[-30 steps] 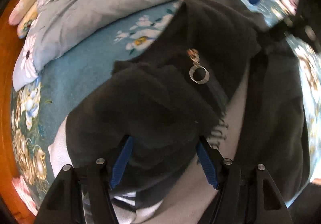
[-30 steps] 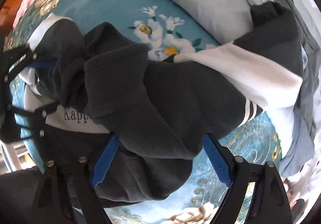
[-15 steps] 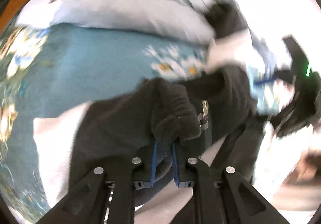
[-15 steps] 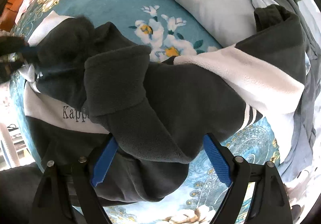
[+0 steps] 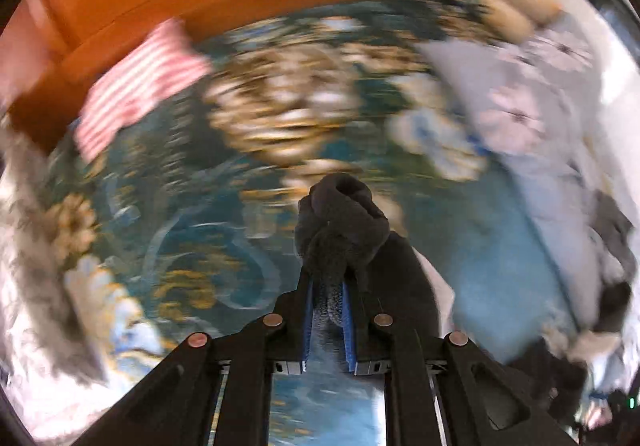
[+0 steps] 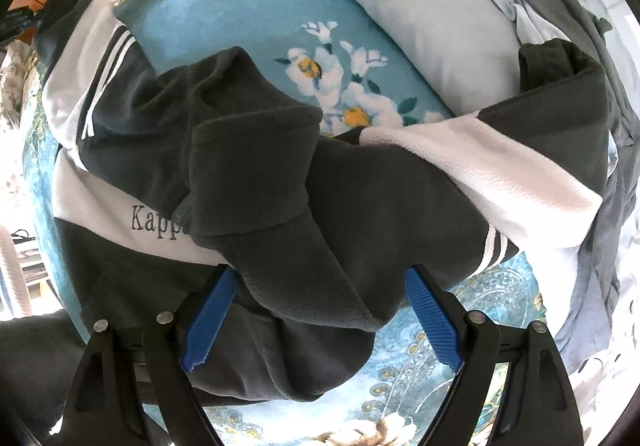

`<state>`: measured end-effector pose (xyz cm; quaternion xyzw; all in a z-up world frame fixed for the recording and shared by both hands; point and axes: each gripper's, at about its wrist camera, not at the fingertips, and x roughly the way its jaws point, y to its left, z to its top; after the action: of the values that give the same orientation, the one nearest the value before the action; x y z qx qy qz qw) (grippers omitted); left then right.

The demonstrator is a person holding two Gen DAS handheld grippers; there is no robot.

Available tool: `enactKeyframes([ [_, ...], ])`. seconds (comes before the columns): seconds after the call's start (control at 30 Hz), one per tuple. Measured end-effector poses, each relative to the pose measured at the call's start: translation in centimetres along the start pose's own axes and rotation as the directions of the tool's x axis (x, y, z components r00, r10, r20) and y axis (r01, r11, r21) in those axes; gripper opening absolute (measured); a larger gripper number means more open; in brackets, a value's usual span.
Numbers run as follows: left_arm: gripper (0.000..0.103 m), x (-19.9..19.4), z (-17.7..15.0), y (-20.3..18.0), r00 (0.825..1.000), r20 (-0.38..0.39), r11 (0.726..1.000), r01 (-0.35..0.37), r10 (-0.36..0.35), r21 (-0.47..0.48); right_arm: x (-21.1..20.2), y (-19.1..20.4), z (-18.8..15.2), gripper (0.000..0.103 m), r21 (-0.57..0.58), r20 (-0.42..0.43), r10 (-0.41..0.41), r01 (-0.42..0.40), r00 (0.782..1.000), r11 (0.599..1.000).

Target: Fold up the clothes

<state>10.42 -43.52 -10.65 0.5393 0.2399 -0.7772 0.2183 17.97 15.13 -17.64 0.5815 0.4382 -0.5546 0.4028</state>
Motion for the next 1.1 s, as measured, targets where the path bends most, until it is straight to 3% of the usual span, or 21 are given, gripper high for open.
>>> enactKeyframes([
  [0.07, 0.014, 1.0, -0.4, 2.9, 0.998, -0.030, 0.992, -0.060, 0.057, -0.110, 0.2, 0.1, 0.1, 0.087, 0.024, -0.015, 0.002, -0.002, 1.000, 1.000],
  [0.13, 0.018, 2.1, -1.9, 5.2, 0.995, -0.086, 0.969, -0.067, 0.047, -0.239, 0.2, -0.1, 0.2, 0.086, 0.052, -0.007, 0.013, -0.012, 1.000, 0.999],
  [0.2, 0.020, 2.5, -3.7, 5.8, 0.991, -0.131, 0.957, -0.063, 0.027, -0.283, 0.2, -0.2, 0.1, 0.085, 0.066, -0.006, 0.017, -0.017, 1.000, 0.998],
  [0.27, 0.031, 2.5, -5.0, 5.1, 0.984, -0.177, 0.960, -0.085, 0.038, -0.266, 0.2, -0.1, 0.1, 0.085, 0.070, -0.008, 0.017, -0.016, 1.000, 0.997],
  [0.33, 0.035, 1.5, -6.1, 3.1, 0.979, -0.196, 0.977, -0.092, 0.053, -0.194, 0.2, 0.1, 0.0, 0.085, 0.065, -0.015, 0.011, -0.010, 1.000, 0.998],
  [0.4, 0.044, 0.6, -6.9, 0.4, 0.980, -0.200, 0.991, -0.045, 0.020, -0.124, 0.0, 0.7, 0.1, 0.085, 0.043, -0.010, 0.003, -0.002, 1.000, 0.999],
  [0.43, 0.054, 0.3, -7.4, -1.4, 0.976, -0.218, 0.995, 0.004, -0.025, -0.096, 0.0, 1.0, 0.2, 0.084, 0.032, -0.008, -0.001, 0.002, 1.000, 0.999],
  [0.47, 0.060, 0.5, -7.9, -3.3, 0.964, -0.251, 0.994, 0.069, -0.088, -0.084, -0.1, 1.3, 0.2, 0.082, 0.021, -0.005, -0.005, 0.005, 1.000, 1.000],
  [0.53, 0.060, 1.8, -8.2, -6.8, 0.929, -0.313, 0.980, 0.175, -0.196, -0.093, -0.3, 1.9, 0.3, 0.068, 0.000, 0.000, -0.013, 0.013, 1.000, 1.000],
  [0.6, 0.060, 3.8, -8.8, -10.6, 0.877, -0.385, 0.957, 0.249, -0.288, -0.149, -0.4, 2.5, 0.4, 0.062, -0.022, 0.005, -0.021, 0.021, 1.000, 1.000],
  [0.67, 0.060, 6.0, -9.4, -14.0, 0.829, -0.445, 0.939, 0.275, -0.340, -0.206, 0.0, 2.9, 0.4, 0.054, -0.034, 0.002, -0.032, 0.032, 0.999, 0.999],
  [0.8, 0.060, 9.7, -10.8, -18.2, 0.768, -0.553, 0.938, 0.184, -0.323, -0.293, 1.1, 3.0, 0.6, 0.047, -0.026, -0.005, -0.053, 0.053, 0.999, 0.998],
  [0.9, 0.060, 10.8, -11.9, -18.6, 0.765, -0.596, 0.945, 0.050, -0.245, -0.325, 1.2, 2.7, 0.5, 0.045, 0.004, 0.004, -0.051, 0.051, 0.999, 0.999],
  [1.03, 0.057, 11.6, -12.4, -18.5, 0.769, -0.608, 0.937, -0.036, -0.196, -0.347, 1.4, 2.4, 0.2, 0.041, 0.038, 0.007, -0.051, 0.050, 0.999, 0.998],
  [1.1, 0.045, 11.7, -12.3, -18.5, 0.774, -0.612, 0.940, -0.064, -0.165, -0.336, 1.6, 2.4, 0.2, 0.036, 0.047, 0.003, -0.053, 0.052, 0.999, 0.998],
])
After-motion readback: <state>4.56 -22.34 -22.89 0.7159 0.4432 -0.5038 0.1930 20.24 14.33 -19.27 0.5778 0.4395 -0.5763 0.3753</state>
